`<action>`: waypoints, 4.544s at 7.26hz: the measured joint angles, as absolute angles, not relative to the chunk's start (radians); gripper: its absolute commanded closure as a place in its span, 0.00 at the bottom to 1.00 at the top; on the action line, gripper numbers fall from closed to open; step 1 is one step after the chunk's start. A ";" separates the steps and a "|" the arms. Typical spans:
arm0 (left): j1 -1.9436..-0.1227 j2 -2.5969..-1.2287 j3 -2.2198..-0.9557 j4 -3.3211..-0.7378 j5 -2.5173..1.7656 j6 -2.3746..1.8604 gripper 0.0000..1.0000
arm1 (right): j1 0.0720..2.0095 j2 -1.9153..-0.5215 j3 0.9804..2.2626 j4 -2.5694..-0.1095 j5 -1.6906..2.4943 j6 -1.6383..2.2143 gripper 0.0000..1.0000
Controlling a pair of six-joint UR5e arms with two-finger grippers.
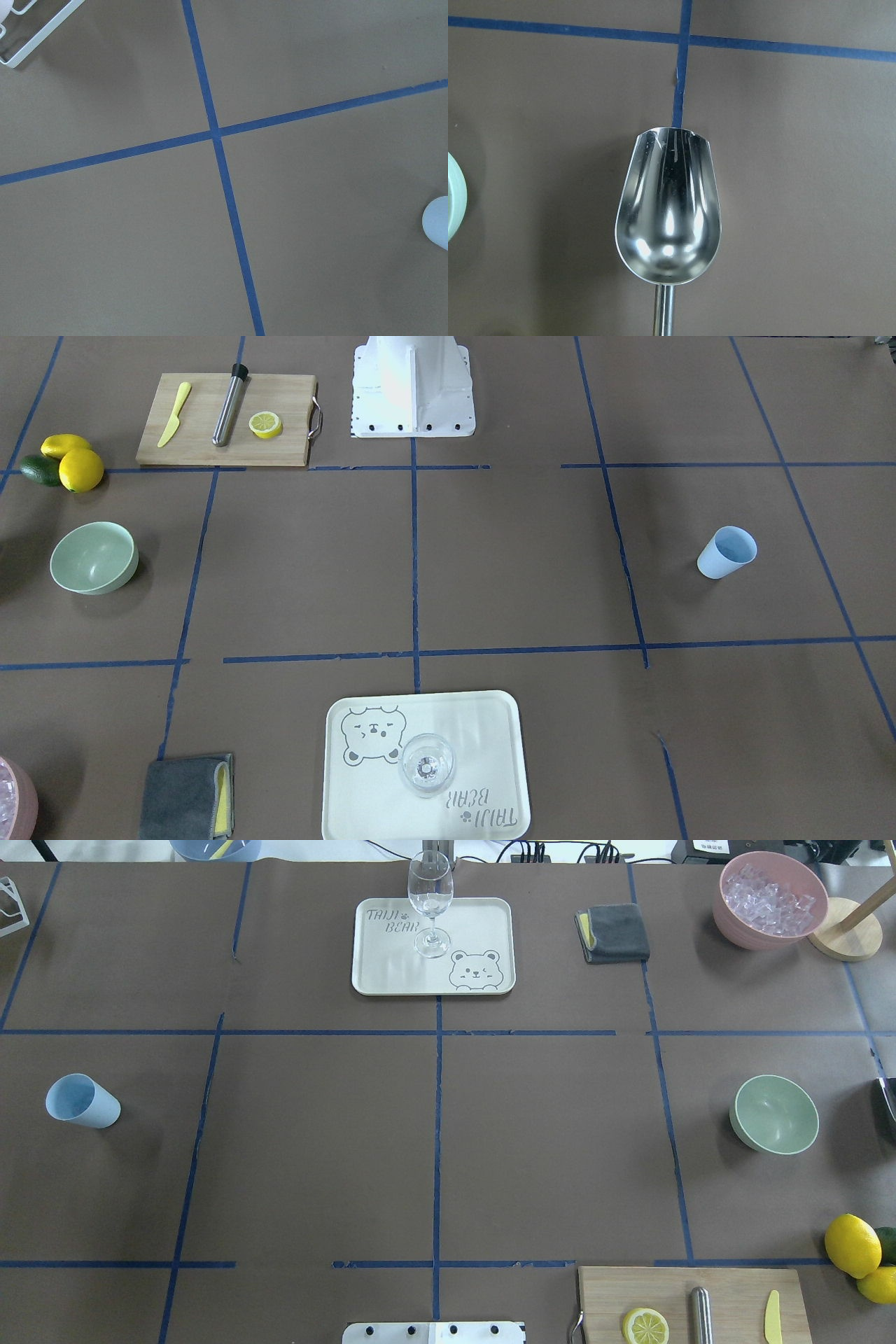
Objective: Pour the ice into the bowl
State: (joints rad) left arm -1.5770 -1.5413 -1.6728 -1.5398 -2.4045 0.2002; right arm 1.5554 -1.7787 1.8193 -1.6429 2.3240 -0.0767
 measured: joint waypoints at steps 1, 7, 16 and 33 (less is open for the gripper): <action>-1.577 -1.541 -1.676 -1.541 -2.405 0.201 0.00 | 1.555 -1.778 1.819 -1.643 2.324 -0.077 0.00; -1.577 -1.540 -1.686 -1.547 -2.408 0.198 0.00 | 1.555 -1.775 1.831 -1.642 2.317 -0.079 0.00; -1.577 -1.540 -1.684 -1.548 -2.405 0.201 0.00 | 1.526 -1.731 1.907 -1.502 2.344 -0.013 0.00; -1.575 -1.537 -1.682 -1.548 -2.406 0.199 0.00 | 0.919 -1.778 1.752 -0.920 2.030 0.747 1.00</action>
State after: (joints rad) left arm -1.5754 -1.5370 -1.6823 -1.5478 -2.4059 0.1994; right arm 0.9194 -1.7781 1.7518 -0.9204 2.0299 0.7469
